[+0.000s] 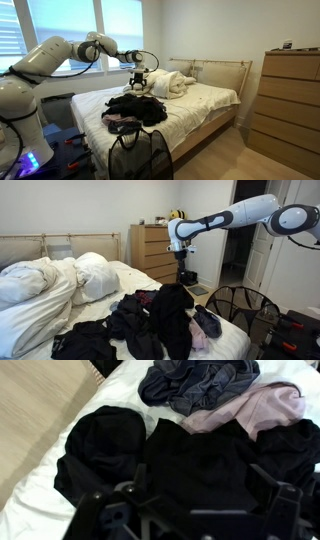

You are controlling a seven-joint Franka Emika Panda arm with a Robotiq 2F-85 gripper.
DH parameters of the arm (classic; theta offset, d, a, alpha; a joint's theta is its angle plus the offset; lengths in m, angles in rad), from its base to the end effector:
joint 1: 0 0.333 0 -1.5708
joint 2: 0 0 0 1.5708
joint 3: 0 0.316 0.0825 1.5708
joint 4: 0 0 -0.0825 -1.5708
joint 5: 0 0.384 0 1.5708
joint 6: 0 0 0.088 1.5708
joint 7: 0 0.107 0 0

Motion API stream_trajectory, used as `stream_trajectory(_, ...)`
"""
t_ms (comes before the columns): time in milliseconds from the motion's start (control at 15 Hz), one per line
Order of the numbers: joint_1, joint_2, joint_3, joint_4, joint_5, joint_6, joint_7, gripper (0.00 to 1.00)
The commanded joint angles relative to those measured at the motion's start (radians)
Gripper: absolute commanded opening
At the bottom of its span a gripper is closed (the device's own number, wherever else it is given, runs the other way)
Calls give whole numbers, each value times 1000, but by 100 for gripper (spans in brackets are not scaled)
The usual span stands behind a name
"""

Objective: Put the black sweater in the laundry basket

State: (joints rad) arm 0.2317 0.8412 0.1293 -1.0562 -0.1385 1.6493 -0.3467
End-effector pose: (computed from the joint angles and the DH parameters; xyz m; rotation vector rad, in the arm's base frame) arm 0.7068 0.2201 0.3145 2.8929 1.0631 -0.3753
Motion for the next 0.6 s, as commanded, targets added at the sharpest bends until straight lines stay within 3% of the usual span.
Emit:
stream_trajectory(0,-18,-35,13,-89,8,84,-42,100)
stream_trajectory(533,-33,-20,41,-185,30,206,-67,100)
